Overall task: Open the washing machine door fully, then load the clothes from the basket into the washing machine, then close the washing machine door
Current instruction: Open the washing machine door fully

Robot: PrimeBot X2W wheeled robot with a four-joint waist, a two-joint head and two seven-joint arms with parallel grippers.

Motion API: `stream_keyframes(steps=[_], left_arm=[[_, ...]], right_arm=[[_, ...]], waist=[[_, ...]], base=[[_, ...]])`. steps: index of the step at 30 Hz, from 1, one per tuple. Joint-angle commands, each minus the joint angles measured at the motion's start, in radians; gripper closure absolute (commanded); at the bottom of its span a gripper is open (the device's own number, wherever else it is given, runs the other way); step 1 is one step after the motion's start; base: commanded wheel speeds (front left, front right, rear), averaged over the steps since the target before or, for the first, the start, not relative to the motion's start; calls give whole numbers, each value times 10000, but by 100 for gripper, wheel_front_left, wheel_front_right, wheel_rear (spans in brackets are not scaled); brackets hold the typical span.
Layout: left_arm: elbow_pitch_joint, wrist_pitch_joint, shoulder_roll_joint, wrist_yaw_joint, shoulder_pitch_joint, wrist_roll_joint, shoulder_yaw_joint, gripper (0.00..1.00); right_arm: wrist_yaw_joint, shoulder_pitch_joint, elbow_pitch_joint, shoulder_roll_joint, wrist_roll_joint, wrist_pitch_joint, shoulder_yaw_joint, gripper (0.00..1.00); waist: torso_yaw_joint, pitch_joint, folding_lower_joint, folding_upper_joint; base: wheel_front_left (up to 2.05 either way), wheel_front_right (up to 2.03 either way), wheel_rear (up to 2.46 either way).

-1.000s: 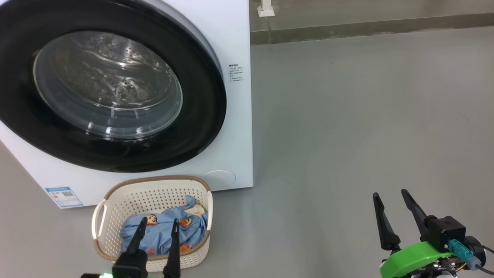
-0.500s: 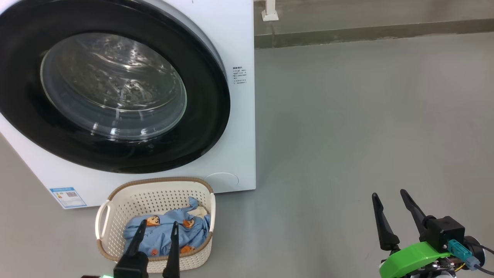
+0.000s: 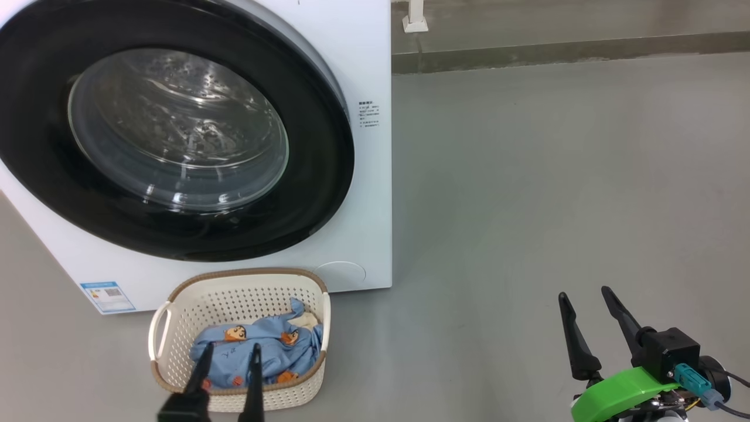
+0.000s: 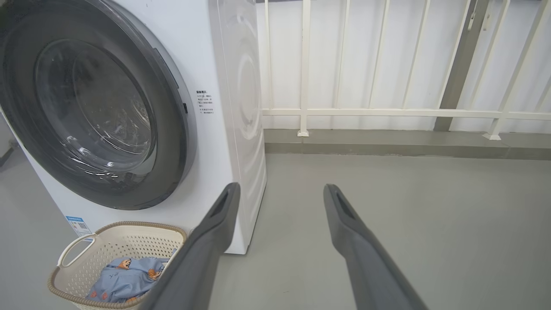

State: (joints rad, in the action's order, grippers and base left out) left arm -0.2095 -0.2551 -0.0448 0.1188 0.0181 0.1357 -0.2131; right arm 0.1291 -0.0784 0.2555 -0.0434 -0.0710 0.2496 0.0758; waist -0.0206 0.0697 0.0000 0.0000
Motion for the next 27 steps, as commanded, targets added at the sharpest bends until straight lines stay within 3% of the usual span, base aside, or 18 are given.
stream_keyframes(steps=[1,11,12,14,20,26,27], left_arm=[[182,-67,-55,57,-199,377,445,0],[147,-67,-55,-23,-222,558,524,0],[149,-67,-55,-30,-230,545,511,0],[154,-67,-55,-35,-239,537,494,0],[182,-67,-55,-30,-317,564,475,0],[196,-67,-55,14,-422,686,431,0],[228,-67,-55,23,-467,667,395,0]], right_arm=[[16,-151,-301,-68,-45,122,-310,0],[16,-101,-491,-68,-108,122,-465,0],[16,-88,-479,-68,-197,122,-497,5],[16,-82,-374,-68,-557,122,-545,100],[16,-227,-341,-68,-1465,122,-892,100],[16,-749,423,-68,-4273,122,-1240,100],[16,-1030,732,-68,-5436,121,-1387,100]], waist=[[-22,-13,1,0],[-229,-150,1,0],[-261,-166,1,0],[-323,-196,1,0],[-513,-384,1,0],[-772,-644,1,0],[-882,-804,1,0]], base=[[0,0,0],[0,0,0],[0,0,0],[0,0,0],[0,0,0],[0,0,0],[0,0,0]])
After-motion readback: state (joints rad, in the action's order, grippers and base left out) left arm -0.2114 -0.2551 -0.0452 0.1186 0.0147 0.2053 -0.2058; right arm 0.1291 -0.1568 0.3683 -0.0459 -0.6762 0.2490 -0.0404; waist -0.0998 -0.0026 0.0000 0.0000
